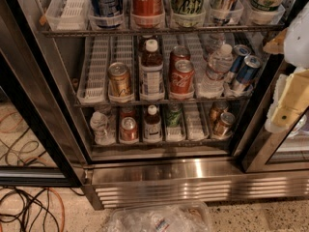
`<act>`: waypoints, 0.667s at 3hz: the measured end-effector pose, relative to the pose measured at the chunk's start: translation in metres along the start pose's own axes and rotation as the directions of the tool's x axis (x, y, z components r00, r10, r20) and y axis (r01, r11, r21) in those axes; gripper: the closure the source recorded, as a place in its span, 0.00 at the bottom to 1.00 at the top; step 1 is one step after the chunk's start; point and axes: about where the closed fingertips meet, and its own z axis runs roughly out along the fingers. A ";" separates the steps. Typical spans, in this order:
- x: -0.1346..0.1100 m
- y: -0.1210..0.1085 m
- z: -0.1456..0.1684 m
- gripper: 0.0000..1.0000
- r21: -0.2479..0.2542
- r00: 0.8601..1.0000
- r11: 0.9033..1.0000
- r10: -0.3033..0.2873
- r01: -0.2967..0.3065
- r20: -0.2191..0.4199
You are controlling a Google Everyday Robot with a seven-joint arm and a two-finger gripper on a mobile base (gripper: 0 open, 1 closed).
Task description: Pick orange can from middle shelf of fridge
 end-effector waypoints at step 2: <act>-0.003 -0.001 0.003 0.00 -0.012 0.998 1.000 0.024 -0.023 0.064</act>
Offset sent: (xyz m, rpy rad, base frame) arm 0.0068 0.0049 -0.0095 0.1877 0.0108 -0.0125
